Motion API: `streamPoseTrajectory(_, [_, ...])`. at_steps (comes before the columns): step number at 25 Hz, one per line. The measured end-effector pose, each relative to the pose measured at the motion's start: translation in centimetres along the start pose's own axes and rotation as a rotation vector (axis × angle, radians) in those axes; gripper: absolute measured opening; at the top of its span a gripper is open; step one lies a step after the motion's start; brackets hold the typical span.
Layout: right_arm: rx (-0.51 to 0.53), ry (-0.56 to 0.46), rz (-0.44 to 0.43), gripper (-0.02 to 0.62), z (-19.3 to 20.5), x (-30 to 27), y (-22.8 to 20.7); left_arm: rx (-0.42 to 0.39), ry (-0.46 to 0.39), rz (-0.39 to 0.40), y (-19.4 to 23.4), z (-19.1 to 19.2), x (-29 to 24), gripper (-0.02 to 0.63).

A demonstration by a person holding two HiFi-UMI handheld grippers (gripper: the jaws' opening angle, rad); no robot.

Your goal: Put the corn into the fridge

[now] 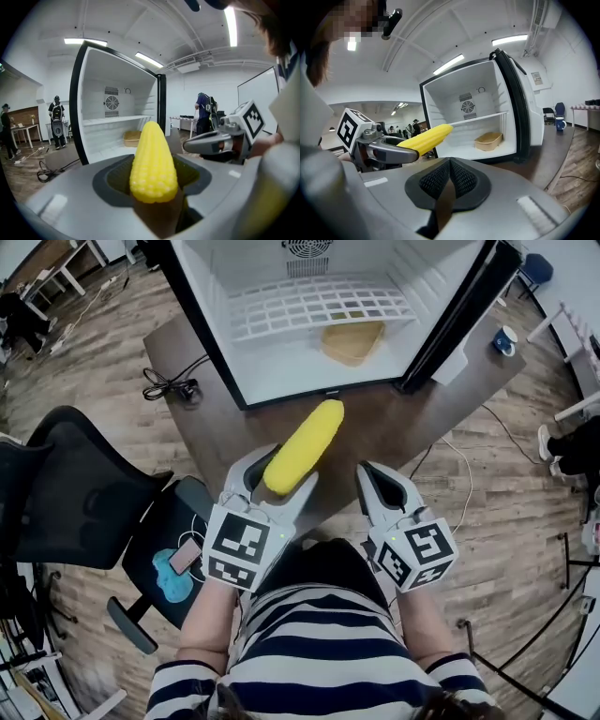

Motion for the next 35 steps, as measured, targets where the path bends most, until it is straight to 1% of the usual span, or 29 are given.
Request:
streamPoseTrajectory(6, [0.013,-0.014,0.001,-0.008,-1.3,-1.5,-2.0,-0.011,-0.018,-0.002,0.9,-1.9,-2.6,0.000])
streamPoseTrajectory(11, [0.027,-0.022,-0.035,-0.008,-2.6,-3.4,-4.2,-0.020,-0.022,-0.025,1.4,-3.6,-5.2,0.000])
streamPoseTrajectory(16, [0.036,-0.026,-0.073,-0.008,-4.2,-5.0,-7.5,-0.029,-0.007,-0.054,1.5,-5.1,-8.5,0.000])
streamPoseTrajectory(26, [0.029,-0.014,-0.169,-0.008,-5.8,-7.8,-13.1,-0.034,0.001,-0.101,1.5,-8.9,-14.1,0.000])
streamPoseTrajectory(35, [0.065,-0.048,-0.185,-0.008,-7.9,-9.5,-16.7,-0.081,-0.008,-0.145,1.8,-11.8,-17.7,0.000])
Point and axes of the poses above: the fingertips, and each gripper's own axes: x backward along the fingers, y to its left, z out of its underside, the point moved 8 cm from there along x, backward along the fingers, and after that the axes turned 8 degrees about -y, right-handed, at the moved point
